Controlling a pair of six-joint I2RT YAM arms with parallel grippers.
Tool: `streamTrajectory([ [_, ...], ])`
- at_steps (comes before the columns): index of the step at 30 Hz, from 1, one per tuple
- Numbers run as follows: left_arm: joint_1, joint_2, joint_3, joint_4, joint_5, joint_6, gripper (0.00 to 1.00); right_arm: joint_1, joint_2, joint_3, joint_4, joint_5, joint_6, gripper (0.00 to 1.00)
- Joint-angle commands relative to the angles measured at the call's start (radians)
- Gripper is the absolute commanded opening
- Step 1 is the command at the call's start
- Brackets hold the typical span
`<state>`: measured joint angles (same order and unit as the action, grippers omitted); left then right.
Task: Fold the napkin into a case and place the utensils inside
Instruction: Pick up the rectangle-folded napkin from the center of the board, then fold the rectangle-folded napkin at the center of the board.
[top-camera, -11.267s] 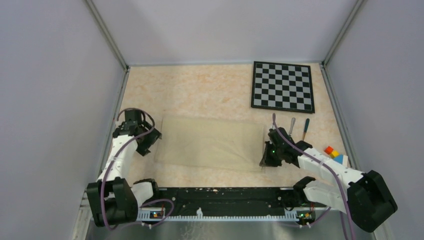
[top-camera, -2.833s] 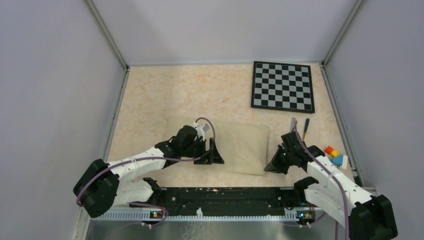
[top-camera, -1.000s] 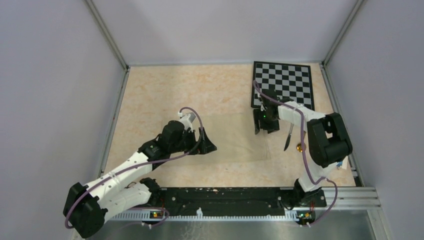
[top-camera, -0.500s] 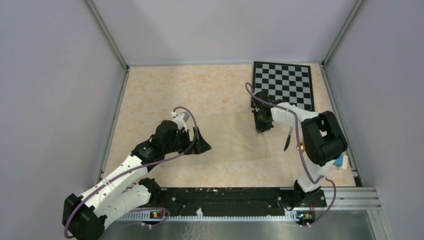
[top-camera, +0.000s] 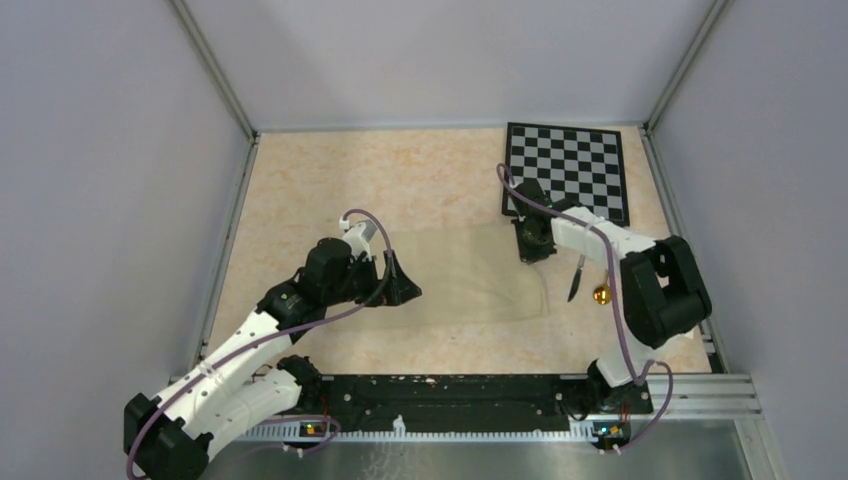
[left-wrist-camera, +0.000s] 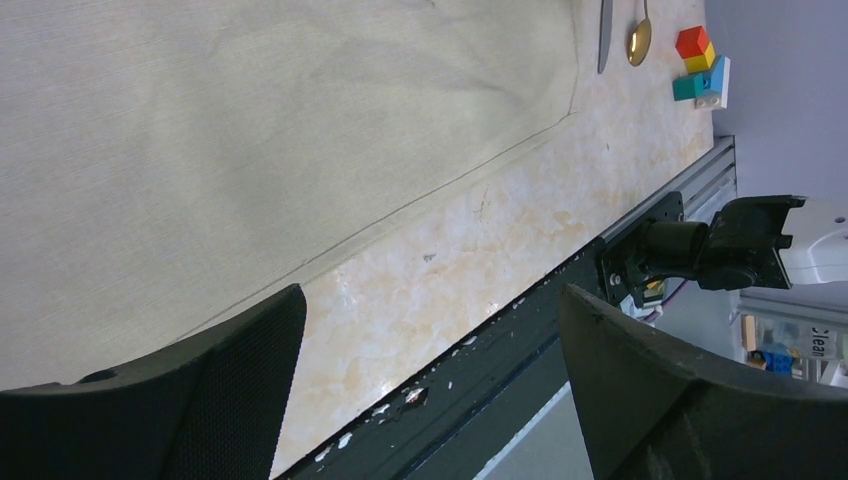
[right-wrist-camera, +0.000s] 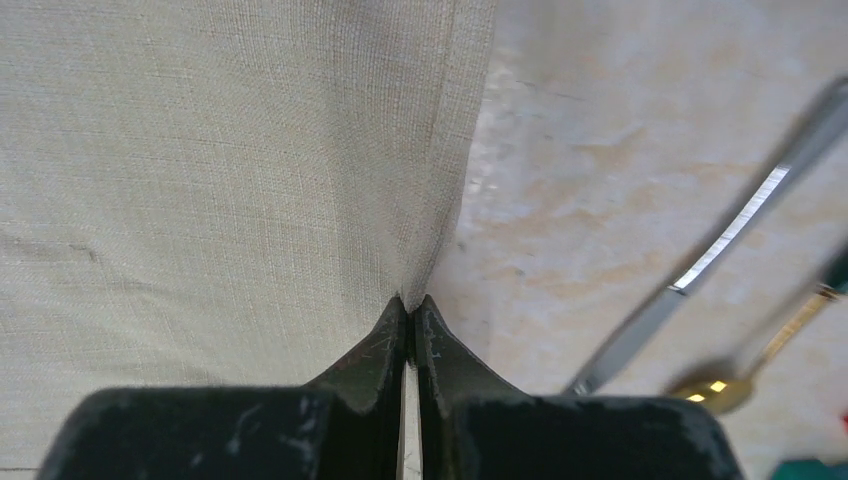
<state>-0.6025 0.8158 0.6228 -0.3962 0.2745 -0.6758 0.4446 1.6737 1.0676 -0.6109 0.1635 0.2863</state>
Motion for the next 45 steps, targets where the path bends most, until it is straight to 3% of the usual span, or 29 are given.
streamTrajectory([
  [1, 0.007, -0.003, 0.035, 0.018, 0.024, 0.029, 0.98, -0.023, -0.132, 0.008, -0.114, 0.209, -0.032, 0.00],
  [9, 0.034, -0.018, 0.047, -0.034, 0.008, 0.063, 0.98, -0.079, -0.158, 0.020, -0.180, 0.472, -0.153, 0.00],
  [11, 0.062, -0.020, 0.044, -0.050, 0.002, 0.072, 0.99, -0.078, -0.168, 0.010, -0.155, 0.465, -0.200, 0.00],
  [16, 0.174, -0.023, 0.027, -0.069, 0.044, 0.089, 0.98, 0.021, -0.143, 0.040, -0.146, 0.374, -0.222, 0.00],
  [26, 0.349, -0.042, 0.020, -0.098, 0.045, 0.072, 0.98, 0.311, 0.108, 0.373, -0.148, -0.034, 0.026, 0.00],
  [31, 0.384, -0.065, 0.027, -0.096, 0.033, 0.044, 0.98, 0.363, 0.254, 0.504, -0.066, -0.259, 0.152, 0.00],
  [45, 0.391, -0.091, 0.021, -0.106, 0.005, 0.010, 0.98, 0.422, 0.373, 0.567, 0.069, -0.423, 0.339, 0.00],
])
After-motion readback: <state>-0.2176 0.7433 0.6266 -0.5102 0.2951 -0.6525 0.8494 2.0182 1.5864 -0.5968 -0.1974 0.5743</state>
